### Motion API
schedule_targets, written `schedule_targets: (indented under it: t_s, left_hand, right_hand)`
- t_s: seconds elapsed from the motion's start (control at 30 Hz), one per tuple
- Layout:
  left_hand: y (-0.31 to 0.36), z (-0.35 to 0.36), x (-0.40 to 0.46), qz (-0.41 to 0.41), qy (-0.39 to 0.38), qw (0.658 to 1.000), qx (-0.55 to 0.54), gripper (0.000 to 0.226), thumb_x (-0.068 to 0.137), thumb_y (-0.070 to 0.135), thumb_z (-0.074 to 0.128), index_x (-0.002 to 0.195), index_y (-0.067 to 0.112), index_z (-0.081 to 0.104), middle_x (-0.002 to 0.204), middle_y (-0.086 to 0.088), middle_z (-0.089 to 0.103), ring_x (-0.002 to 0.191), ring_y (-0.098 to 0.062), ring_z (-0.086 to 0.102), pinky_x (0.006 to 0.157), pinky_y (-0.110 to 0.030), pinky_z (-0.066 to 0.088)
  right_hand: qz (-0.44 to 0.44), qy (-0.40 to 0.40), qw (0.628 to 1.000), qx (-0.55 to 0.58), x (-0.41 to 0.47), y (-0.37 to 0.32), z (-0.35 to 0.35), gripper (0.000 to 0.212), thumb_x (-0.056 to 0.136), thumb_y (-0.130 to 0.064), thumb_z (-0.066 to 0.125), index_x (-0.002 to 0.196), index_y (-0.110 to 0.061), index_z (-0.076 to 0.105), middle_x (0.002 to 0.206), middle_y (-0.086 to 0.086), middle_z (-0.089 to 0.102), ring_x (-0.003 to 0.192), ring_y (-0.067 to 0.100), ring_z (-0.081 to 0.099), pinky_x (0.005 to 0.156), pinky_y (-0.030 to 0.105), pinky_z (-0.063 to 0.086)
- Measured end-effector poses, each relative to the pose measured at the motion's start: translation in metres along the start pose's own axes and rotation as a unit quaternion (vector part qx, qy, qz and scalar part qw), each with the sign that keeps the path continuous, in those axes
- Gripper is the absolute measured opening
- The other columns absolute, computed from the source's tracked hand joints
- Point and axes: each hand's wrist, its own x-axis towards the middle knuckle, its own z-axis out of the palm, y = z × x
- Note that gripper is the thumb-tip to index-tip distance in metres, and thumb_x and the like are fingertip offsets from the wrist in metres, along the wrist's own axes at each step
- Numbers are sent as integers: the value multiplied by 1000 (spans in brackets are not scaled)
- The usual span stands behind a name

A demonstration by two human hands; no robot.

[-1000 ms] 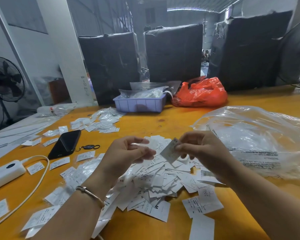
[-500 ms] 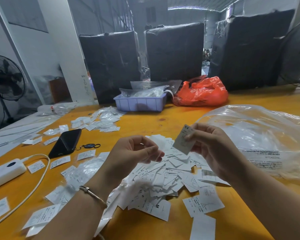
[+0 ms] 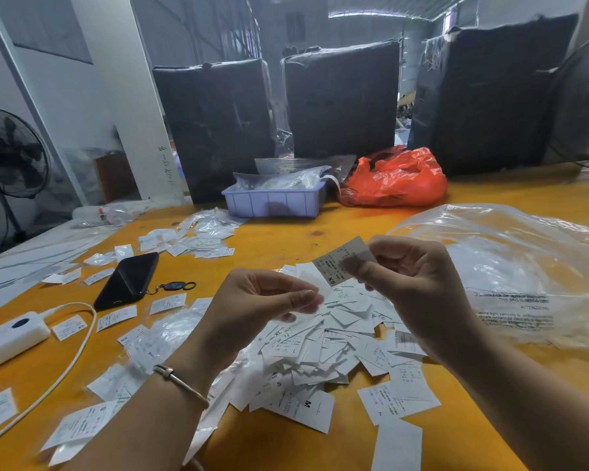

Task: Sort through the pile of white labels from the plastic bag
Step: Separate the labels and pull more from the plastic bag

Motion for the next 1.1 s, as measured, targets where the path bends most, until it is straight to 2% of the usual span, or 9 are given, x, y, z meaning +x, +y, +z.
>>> schedule_targets:
  t_s: [0.2,0.33,0.5,0.7,0.87,0.93,1.0,1.03,1.1]
  left_hand:
    - [3,1,-1,1,-3,1000,-7,26,69,28,79,89,12,80,88,-7,78,85,-19,75,64,-19,55]
    - [5,2,-2,8,-11,1000,-7,25,67,30,80,88,16,80,88,-5,78,85,-18,75,65,-20,56]
    - [4,3,-3,5,-12,1000,-14,25,67,26,80,89,14,80,89,-6,78,85,-19,75,65,-20,56]
    - [4,3,-2,7,-18,1000,-14,25,68,25,79,90,13,80,90,-7,78,85,-20,75,65,-21,57]
    - [3,2,-2,4,-8,1000,-17,23,66,25,79,83,10,80,88,-7,78,82,-20,75,64,-21,56]
    - [3,2,-2,4,-4,1000,-17,24,64,24,78,81,7,79,87,-8,78,80,-19,74,63,-21,57]
    - [3,2,-2,4,-6,1000,-14,23,64,25,78,80,8,79,86,-8,78,79,-18,74,63,-21,57]
    - [4,2,-3,4,-8,1000,-15,23,65,26,79,81,9,79,87,-9,78,80,-19,74,63,-21,56]
    - [5,2,-3,7,-15,1000,-8,25,67,30,79,85,12,80,88,-8,78,83,-21,74,66,-21,56]
  right_hand:
    - [3,-9,1000,17,1,1,-1,6,80,-15,74,80,-9,75,66,21,61,58,18,48,56,32,39]
    - [12,-24,996,80,0,-2,-1,17,75,-21,71,83,-6,75,70,9,69,58,8,56,55,15,44]
    - [6,-42,996,72,1,-2,2,16,76,-19,71,88,-9,75,75,2,73,59,6,58,55,12,44]
    - [7,-49,999,22,0,2,1,17,77,-26,71,89,-15,77,76,13,71,62,16,55,56,21,44]
    - [21,-65,998,15,-1,0,2,16,76,-24,71,85,-11,76,71,19,66,61,21,51,59,35,41]
    - [23,-72,997,16,-1,0,2,5,78,-13,72,80,-10,75,64,12,64,60,18,50,57,34,39]
    - [14,-66,998,0,-2,1,3,10,80,-6,72,75,-15,74,59,0,62,57,14,50,53,32,38]
    - [9,-57,998,-11,-2,1,3,13,81,-6,71,73,-16,73,58,-1,61,55,17,48,51,34,37]
    - [-1,-37,999,-32,-1,1,1,12,82,-8,71,71,-14,72,59,12,59,56,30,45,52,43,35]
